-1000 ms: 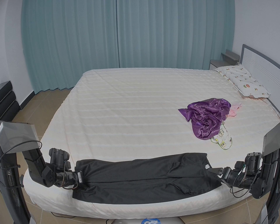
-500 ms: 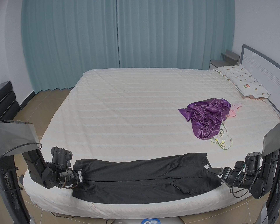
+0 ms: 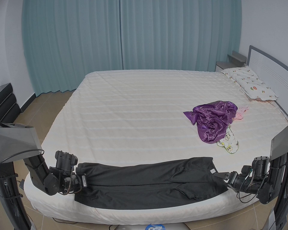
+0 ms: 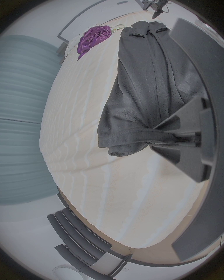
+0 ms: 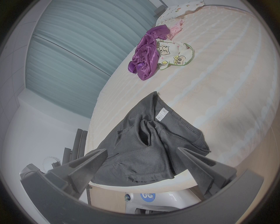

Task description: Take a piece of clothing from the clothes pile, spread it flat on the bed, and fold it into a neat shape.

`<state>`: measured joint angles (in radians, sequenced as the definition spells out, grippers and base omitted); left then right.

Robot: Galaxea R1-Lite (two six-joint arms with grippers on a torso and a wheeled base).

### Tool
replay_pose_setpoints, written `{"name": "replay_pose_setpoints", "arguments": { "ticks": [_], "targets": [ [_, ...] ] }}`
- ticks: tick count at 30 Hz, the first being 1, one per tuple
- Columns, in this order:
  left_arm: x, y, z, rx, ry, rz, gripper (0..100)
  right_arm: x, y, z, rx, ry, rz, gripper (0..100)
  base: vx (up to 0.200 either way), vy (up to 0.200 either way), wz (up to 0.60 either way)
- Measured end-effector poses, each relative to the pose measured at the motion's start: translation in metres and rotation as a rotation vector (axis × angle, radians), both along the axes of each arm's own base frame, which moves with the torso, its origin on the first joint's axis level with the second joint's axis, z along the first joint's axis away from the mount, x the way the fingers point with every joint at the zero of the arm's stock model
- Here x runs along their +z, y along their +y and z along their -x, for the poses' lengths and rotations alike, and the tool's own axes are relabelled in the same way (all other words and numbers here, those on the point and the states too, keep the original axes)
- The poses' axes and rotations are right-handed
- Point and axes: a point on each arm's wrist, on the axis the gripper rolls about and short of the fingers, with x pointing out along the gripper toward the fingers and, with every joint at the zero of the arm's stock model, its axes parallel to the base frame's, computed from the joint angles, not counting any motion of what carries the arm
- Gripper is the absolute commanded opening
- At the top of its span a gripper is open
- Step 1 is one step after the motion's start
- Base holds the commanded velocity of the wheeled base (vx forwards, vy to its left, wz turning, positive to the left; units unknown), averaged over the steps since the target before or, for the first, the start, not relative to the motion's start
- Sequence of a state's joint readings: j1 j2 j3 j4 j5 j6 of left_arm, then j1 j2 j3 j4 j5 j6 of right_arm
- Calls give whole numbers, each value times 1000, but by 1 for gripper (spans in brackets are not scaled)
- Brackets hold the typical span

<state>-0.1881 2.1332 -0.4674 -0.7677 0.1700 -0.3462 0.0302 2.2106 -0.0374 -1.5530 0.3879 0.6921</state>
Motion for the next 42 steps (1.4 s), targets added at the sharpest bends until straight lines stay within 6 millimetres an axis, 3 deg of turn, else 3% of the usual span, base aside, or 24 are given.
{"name": "replay_pose_setpoints", "arguments": {
  "ticks": [1,21,22,42],
  "targets": [
    [0,0,0,-1,0,1,100,0,0,0,0,0,0,100,0,0,0],
    [-5,-4,-1,-53,31,122,100,0,0,0,-1,3,-1,100,0,0,0],
    [-5,-5,0,-56,33,120,0,0,0,0,-1,3,0,100,0,0,0],
    [-6,-21,9,-69,34,43,0,0,0,0,-2,3,0,100,0,0,0]
  ]
}}
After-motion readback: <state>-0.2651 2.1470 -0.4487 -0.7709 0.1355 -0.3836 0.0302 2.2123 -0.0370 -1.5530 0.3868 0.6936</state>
